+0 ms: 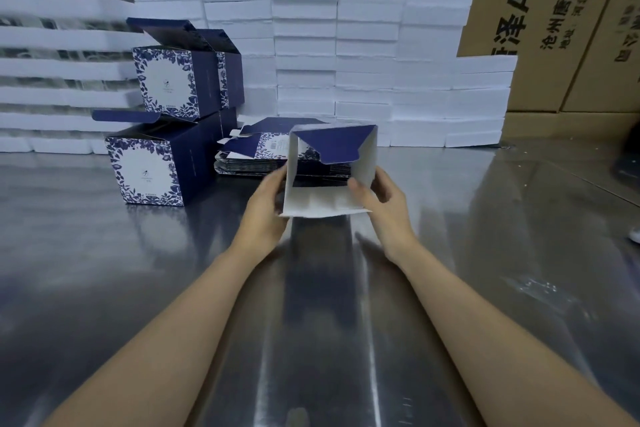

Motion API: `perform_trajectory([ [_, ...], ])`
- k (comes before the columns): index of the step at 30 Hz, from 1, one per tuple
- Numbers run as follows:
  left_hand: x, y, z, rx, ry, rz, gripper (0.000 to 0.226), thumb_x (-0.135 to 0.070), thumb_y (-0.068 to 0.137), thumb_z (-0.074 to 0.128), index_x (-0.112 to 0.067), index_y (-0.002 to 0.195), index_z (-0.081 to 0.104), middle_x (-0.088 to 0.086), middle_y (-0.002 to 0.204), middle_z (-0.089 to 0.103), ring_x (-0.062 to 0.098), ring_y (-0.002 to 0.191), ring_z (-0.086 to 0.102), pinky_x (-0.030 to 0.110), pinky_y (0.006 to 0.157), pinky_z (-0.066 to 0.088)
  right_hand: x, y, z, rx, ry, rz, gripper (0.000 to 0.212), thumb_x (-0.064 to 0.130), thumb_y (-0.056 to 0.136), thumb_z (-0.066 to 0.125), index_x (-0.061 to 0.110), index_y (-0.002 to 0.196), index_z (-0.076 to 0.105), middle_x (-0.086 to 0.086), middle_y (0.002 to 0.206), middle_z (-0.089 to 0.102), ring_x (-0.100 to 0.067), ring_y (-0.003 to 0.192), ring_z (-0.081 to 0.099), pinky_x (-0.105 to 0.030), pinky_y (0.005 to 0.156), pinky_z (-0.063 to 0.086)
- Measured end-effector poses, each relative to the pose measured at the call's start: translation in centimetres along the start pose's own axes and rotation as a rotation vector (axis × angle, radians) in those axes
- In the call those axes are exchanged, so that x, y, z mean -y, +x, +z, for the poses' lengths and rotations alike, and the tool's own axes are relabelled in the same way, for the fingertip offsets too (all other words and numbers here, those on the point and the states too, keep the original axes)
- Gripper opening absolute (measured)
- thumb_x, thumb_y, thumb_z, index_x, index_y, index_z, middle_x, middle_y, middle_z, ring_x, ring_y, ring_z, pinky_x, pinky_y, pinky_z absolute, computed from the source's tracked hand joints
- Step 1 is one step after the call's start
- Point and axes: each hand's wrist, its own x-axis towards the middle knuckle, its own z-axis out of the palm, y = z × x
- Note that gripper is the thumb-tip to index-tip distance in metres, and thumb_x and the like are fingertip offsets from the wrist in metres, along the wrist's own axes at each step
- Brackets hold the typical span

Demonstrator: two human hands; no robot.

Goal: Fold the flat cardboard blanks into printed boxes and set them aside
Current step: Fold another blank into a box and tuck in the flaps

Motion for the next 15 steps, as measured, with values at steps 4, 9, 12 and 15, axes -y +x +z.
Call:
perform_trajectory([
  [4, -0.5, 0.3, 0.3, -0.017, -0.470, -0.241, 0.024, -0.006, 0.096, 0.052, -0.015, 0.113, 0.068, -0.005, 0.100, 0.074, 0.011, 0.096, 0.067, 0.021, 0.078, 0.052, -0.1, 0.1, 0.3, -0.101, 0.036, -0.054, 0.028, 0.030, 0.087, 0.067, 0.011, 0.106, 0.066, 0.008, 0.095, 0.060, 0.002, 0.086, 0.058, -0.013, 0.078, 0.046],
  [9, -0.6, 0.5, 0.1, 0.056, -0.678, -0.320, 0.083, -0.060, 0.076, 0.066, -0.009, 0.139, 0.048, 0.011, 0.133, 0.060, 0.027, 0.124, 0.056, 0.045, 0.100, 0.049, -0.5, 0.6, 0.7, -0.311, -0.064, -0.157, 0.038, 0.009, 0.083, 0.072, 0.034, 0.065, 0.049, 0.018, 0.063, 0.045, -0.001, 0.058, 0.043, -0.010, 0.058, 0.035],
  [12, -0.6, 0.5, 0.2, 0.008, -0.705, -0.376, 0.086, -0.060, 0.065, 0.072, -0.017, 0.136, 0.051, 0.005, 0.138, 0.056, 0.023, 0.129, 0.052, 0.044, 0.105, 0.045, -0.4, 0.6, 0.6, -0.311, -0.009, -0.117, 0.043, 0.022, 0.089, 0.069, 0.024, 0.056, 0.041, 0.015, 0.055, 0.039, 0.000, 0.053, 0.038, -0.012, 0.056, 0.034],
  [15, -0.9, 0.4, 0.0, -0.079, -0.605, -0.307, 0.075, -0.063, 0.076, 0.069, -0.007, 0.124, 0.060, 0.005, 0.119, 0.065, 0.022, 0.114, 0.060, 0.039, 0.091, 0.056, -0.4, 0.6, 0.6, -0.280, 0.066, -0.050, 0.058, 0.038, 0.095, 0.056, -0.014, 0.072, 0.048, -0.021, 0.067, 0.047, -0.018, 0.069, 0.047, -0.034, 0.070, 0.042],
])
